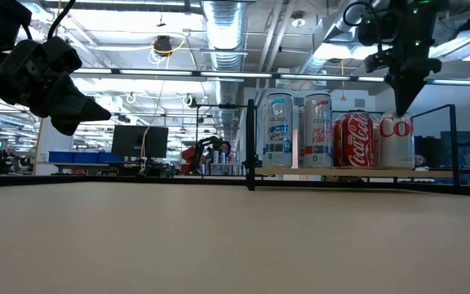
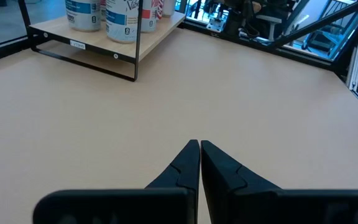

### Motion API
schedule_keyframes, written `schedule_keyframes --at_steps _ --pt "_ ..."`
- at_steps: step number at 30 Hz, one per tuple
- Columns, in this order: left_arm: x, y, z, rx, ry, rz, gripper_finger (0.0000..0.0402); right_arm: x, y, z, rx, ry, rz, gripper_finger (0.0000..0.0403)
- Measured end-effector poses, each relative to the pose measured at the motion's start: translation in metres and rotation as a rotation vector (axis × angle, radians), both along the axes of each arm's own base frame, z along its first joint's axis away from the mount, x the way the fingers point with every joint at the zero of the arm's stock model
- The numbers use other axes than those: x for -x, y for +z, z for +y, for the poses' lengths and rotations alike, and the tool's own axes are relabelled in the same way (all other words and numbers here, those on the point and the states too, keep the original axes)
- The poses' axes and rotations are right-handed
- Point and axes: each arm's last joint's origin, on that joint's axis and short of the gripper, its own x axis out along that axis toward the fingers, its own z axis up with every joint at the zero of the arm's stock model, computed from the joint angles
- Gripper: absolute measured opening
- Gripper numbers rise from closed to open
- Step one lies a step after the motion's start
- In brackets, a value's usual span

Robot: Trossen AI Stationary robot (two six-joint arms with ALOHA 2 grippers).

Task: Place canned beverage on shelf
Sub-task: Put the silver and red soda can on the shelf, then return to Home Position

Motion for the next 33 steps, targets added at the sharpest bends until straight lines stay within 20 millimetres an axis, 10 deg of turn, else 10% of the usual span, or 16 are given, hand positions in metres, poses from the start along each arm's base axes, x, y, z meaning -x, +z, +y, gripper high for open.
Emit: schedule_keyframes --at_steps 21,33 --pt "0.0 0.0 0.0 0.0 0.0 0.0 0.0 0.0 0.0 0.003 0.018 -0.002 0.016 0.0017" --pt "0.0 0.0 0.0 0.0 0.0 0.0 0.0 -0.012 0.019 0.066 -0.179 0.395 -0.636 0.0018"
